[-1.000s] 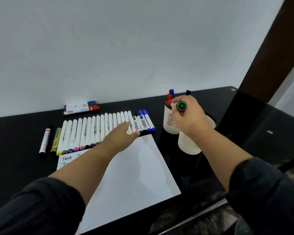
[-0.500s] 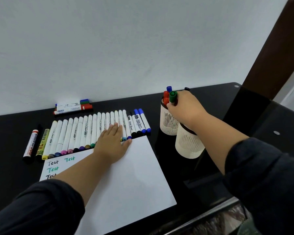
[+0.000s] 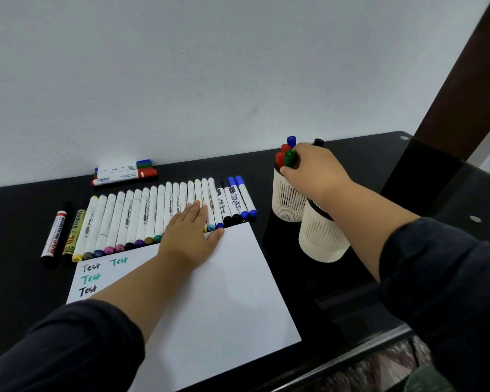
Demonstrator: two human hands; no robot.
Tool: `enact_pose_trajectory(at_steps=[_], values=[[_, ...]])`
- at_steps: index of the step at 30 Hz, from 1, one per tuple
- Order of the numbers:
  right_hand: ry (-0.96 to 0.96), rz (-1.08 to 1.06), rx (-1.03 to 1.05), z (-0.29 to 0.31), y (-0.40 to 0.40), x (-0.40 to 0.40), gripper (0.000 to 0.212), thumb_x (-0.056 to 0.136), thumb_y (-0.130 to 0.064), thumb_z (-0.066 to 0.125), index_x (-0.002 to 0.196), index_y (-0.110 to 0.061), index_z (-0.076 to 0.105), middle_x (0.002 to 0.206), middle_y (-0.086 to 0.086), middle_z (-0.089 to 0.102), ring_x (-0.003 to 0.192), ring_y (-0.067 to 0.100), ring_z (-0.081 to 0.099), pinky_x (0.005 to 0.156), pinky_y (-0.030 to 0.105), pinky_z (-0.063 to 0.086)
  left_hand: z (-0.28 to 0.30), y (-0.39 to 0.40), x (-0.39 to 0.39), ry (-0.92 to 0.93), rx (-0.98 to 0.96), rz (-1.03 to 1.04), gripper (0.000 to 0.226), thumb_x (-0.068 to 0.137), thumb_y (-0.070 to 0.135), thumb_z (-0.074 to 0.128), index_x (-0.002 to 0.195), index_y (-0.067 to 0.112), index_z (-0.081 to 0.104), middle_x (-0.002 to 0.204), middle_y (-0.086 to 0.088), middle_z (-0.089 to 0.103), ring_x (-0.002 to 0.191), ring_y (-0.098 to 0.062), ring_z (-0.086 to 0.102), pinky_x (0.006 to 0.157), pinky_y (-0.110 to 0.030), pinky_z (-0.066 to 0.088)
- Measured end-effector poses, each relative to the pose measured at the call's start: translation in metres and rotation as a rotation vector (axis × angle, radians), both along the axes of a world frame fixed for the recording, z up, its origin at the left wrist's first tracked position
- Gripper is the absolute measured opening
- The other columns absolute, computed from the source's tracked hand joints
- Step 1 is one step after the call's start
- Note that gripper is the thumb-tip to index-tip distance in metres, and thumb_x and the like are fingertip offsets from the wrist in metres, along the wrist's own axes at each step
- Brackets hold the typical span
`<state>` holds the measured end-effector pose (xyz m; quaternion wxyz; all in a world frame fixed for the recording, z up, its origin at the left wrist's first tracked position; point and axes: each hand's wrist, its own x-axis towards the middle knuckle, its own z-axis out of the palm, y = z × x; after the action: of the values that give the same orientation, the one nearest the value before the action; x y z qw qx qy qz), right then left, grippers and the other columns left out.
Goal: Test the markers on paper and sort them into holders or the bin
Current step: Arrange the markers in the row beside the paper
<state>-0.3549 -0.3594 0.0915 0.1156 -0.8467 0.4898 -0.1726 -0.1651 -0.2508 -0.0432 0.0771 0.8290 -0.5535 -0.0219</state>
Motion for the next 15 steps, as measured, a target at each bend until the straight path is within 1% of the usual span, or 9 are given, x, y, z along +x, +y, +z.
enact_pose_trajectory(at_steps=[2,4,6,9,12,15], values=[[-0.004,0.003,-0.006,-0.0003,0.0001,0.0014,0.028,0.095,-0.025,0.050,0.119,-0.010,0.051,0.105,0.007,0.060,0.091,0.022,0.057,0.076,0.032,0.046,0.0001,-0.0005,-0.0002,0.000,0.000,-0.001,0.068,0.097,0.054,0.025,0.151,0.017,0.007,0.159,0.000,0.000,0.145,-0.013,-0.003,0.116,-0.030,-0.001],[-0.068,0.011,-0.009,-0.0014,0.0018,0.0020,0.027,0.096,-0.026,0.049,0.120,-0.012,0.048,0.102,0.005,0.058,0.086,0.020,0.055,0.073,0.032,0.047,0.0004,-0.0009,-0.0003,0.004,0.002,-0.003,0.068,0.097,0.054,0.025,0.151,0.017,0.007,0.159,0.001,0.000,0.145,-0.013,-0.003,0.116,-0.030,-0.002],[-0.088,0.022,-0.017,-0.0027,0.0029,0.0018,0.025,0.096,-0.025,0.049,0.118,-0.014,0.046,0.102,0.007,0.059,0.083,0.020,0.056,0.072,0.033,0.049,0.0004,-0.0008,-0.0002,0.006,-0.002,-0.005,0.068,0.097,0.053,0.026,0.151,0.017,0.007,0.159,0.001,0.000,0.145,-0.013,-0.003,0.117,-0.030,-0.001],[0.011,0.032,-0.029,-0.0018,0.0020,0.0015,0.024,0.097,-0.023,0.048,0.118,-0.012,0.053,0.108,0.009,0.062,0.090,0.021,0.058,0.080,0.034,0.050,0.0001,0.0006,-0.0004,-0.003,0.007,-0.004,0.068,0.097,0.053,0.025,0.151,0.017,0.006,0.159,0.000,0.000,0.145,-0.014,-0.003,0.117,-0.031,-0.002],[0.106,0.036,-0.019,0.0017,0.0005,0.0034,0.030,0.098,-0.024,0.046,0.121,-0.010,0.058,0.114,0.011,0.063,0.100,0.023,0.060,0.087,0.033,0.050,0.0024,0.0014,-0.0026,-0.039,0.034,-0.003,0.069,0.097,0.053,0.022,0.151,0.015,0.003,0.159,-0.003,-0.002,0.145,-0.016,-0.004,0.117,-0.032,-0.002],[0.192,0.046,-0.044,0.0041,0.0008,0.0044,0.033,0.099,-0.026,0.044,0.121,-0.008,0.060,0.114,0.012,0.062,0.101,0.024,0.060,0.090,0.034,0.049,0.0075,0.0014,-0.0049,-0.095,0.073,-0.013,0.069,0.097,0.053,0.019,0.151,0.013,0.000,0.159,-0.005,-0.004,0.145,-0.018,-0.006,0.118,-0.034,-0.002]])
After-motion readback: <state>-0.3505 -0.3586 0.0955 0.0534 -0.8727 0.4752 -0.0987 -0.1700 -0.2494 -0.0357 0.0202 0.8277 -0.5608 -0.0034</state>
